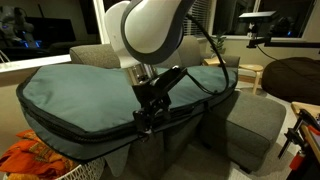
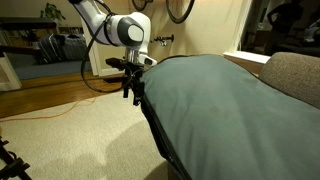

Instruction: Open the zip

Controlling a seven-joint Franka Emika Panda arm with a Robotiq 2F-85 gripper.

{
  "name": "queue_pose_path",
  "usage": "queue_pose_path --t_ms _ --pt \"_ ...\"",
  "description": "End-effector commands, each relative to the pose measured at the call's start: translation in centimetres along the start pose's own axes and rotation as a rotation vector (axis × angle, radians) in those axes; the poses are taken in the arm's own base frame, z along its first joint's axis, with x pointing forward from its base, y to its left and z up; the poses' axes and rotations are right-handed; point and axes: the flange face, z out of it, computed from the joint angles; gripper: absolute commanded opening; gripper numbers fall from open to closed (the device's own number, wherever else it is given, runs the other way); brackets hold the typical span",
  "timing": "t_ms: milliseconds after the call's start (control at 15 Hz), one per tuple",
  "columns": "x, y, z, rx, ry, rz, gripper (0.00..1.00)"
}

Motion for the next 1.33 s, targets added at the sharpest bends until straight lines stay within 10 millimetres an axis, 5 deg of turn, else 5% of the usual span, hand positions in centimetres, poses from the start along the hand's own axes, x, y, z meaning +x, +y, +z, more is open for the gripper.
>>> queue_pose_path --t_ms 0,800,1267 --pt "-1.9 1.4 -0.6 0.095 -0.003 -0.030 1.00" --pt "-3.8 2.6 2.6 0.236 0.150 -0.125 1.00" --pt "-3.9 1.8 2.6 0.316 0.249 -0.135 1.00"
